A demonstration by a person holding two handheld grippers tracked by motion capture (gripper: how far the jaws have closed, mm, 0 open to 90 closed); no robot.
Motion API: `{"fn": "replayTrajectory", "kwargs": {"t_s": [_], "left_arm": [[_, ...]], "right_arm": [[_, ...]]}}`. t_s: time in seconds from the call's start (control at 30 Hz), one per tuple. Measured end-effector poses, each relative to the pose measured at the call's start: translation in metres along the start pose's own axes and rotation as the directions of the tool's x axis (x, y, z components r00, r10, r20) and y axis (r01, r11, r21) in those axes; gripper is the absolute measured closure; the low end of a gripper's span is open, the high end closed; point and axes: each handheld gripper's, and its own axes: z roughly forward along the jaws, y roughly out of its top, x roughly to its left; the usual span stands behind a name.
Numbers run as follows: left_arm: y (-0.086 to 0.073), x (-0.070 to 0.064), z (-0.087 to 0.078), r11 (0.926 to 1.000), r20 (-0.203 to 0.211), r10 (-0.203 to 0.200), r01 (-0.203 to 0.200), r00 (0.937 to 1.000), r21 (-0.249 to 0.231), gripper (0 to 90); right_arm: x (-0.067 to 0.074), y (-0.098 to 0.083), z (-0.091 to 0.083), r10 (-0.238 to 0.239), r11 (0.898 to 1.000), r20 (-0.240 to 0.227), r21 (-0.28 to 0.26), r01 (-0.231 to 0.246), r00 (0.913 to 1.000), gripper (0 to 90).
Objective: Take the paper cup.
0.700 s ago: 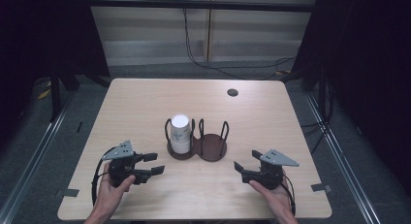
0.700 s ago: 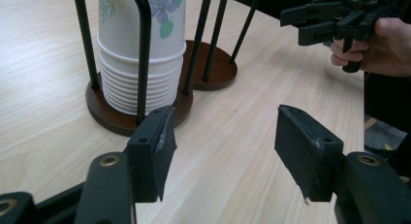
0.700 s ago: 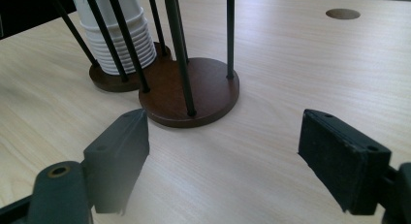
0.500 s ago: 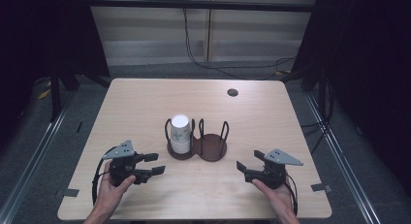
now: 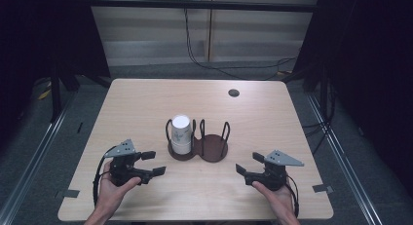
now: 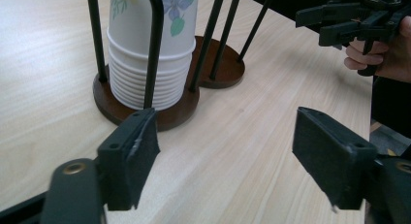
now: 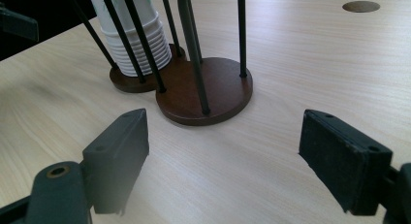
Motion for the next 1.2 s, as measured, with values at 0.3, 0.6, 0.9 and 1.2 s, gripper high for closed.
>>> {"fn": "replayTrajectory", "kwargs": {"t_s": [0.3,0.6,0.9,1.2], "left_arm": [[0.015,-0.004,-0.005,0.9990,-0.011,0.036,-0.037,0.9993,-0.026,23.0],[0.033,-0.005,-0.011,0.9946,0.000,0.100,-0.100,0.9949,-0.028,25.2],[0.051,0.003,-0.008,0.9950,-0.028,0.099,-0.100,0.9947,-0.009,24.1],[0.072,0.009,-0.010,0.9905,-0.056,0.137,-0.137,0.9889,0.007,24.4]], "right_arm": [[0.007,-0.001,-0.001,-0.016,1.000,-0.016,0.014,0.016,0.9997,17.7],[0.007,0.000,-0.001,-0.005,0.999,-0.057,0.035,0.007,0.9984,17.9],[0.010,-0.001,0.001,-0.005,0.999,-0.063,0.046,0.007,0.9980,17.9],[0.013,-0.001,-0.001,-0.010,0.998,-0.092,0.058,0.016,0.9957,16.3]]}}
